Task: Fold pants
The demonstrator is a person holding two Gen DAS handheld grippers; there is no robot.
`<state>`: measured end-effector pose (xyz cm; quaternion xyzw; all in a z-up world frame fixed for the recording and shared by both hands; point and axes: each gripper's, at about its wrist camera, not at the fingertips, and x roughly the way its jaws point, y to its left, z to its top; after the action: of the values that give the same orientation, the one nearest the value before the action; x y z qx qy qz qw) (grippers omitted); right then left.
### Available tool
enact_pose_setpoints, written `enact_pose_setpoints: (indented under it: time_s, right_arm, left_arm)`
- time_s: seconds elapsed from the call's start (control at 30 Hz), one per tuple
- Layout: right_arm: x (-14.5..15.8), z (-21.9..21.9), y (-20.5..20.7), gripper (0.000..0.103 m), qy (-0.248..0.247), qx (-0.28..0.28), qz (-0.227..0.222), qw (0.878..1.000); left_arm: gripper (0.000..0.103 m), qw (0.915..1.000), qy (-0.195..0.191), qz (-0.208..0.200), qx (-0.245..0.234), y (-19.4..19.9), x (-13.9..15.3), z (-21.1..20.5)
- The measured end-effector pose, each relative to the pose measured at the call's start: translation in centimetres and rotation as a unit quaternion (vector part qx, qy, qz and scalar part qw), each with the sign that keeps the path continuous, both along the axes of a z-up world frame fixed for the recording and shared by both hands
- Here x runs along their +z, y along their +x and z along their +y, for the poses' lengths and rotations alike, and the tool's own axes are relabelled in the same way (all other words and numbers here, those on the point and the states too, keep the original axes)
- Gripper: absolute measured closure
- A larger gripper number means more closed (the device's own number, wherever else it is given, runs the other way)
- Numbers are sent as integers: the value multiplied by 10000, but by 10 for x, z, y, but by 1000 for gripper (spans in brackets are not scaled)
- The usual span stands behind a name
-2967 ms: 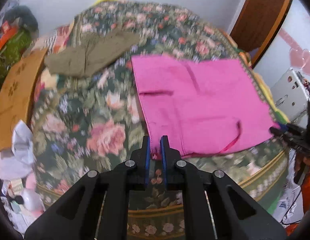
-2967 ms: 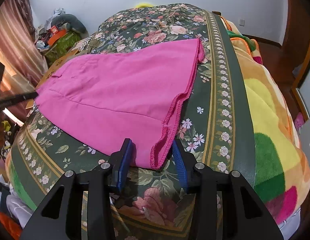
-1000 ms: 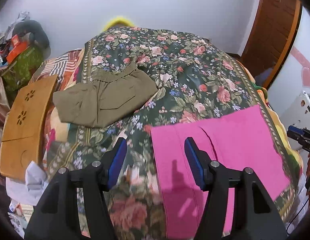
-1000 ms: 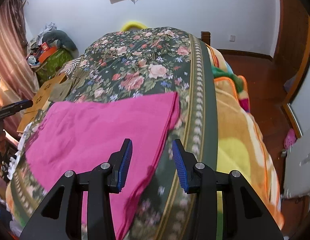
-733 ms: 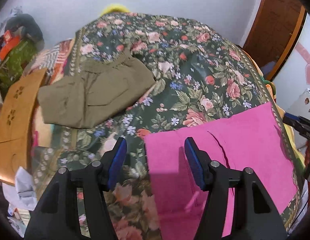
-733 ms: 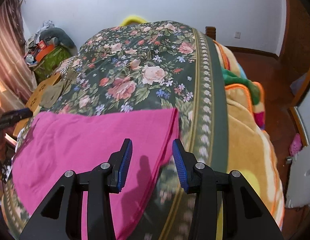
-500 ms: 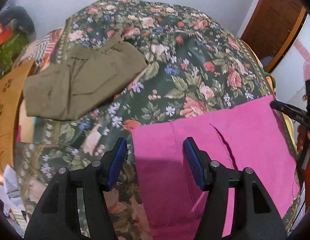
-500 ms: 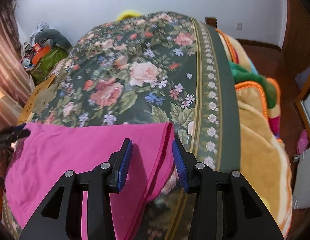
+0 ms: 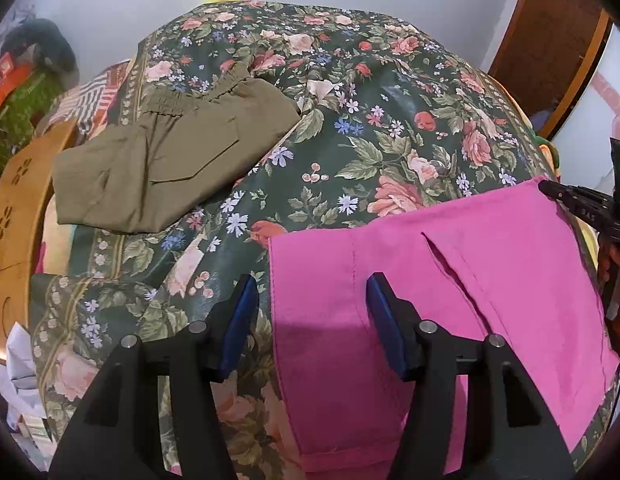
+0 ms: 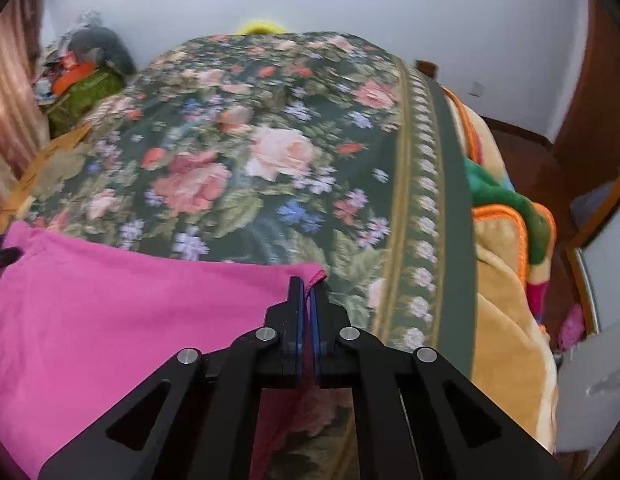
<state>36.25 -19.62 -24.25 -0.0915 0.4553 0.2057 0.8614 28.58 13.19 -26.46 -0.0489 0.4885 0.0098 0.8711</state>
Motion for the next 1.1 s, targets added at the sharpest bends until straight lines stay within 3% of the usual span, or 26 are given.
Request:
enact_pose_setpoints:
  time_s: [0.17,0.27,0.3,0.33,0.4,0.47,0.57,0.7,0.77,0.83,0.93,1.03,1.1]
  right_arm:
    - [9,1,-2,100,-163,76,137,9997]
    - [32,1,-8,92,-67,-66,37,9999]
    - [39,3,-9,79,-26,-66,12,10000]
    - [49,7,-13,56,47,-7,3,10000]
    - [61,18,-19,39,166,198,-45,9997]
    - [70,36,-30,39,234,555,-183,9980]
    - [66,64,-37,39,260,991,-21,9947]
    - [38,93,-39,39,313,1264,534,9901]
    - [18,101,-40,39,103,1333,749,9882]
    - [3,102,-43,39,-111,1503,882,9846]
    - [4,93,-60,36,-349,1876,619,9797]
    - [5,77,-69,33,-471,1794,629,9806]
    - [8,67,-75,33,-478,1738,582,9819]
  left_arm:
    - [47,9991,388,-140,43,-4,22,4]
    - [47,9991,229,-353,27,-4,44,11]
    - [47,9992,122,-372,-10,-2,50,12]
    - [47,9992,48,-387,-74,1,56,10]
    - [47,9989,78,-431,-179,5,62,3]
    - [47,9983,128,-452,-341,11,64,-10]
    - [47,9973,159,-329,-642,21,56,-33]
    - [47,9963,165,115,-837,35,29,-52]
    - [47,9949,387,310,-880,39,11,-55]
    - [47,9941,370,320,-965,37,6,-53]
    - [41,9936,503,242,-986,32,9,-51]
    - [36,9931,744,205,-887,24,7,-46]
    - [34,9940,704,159,-824,16,6,-40]
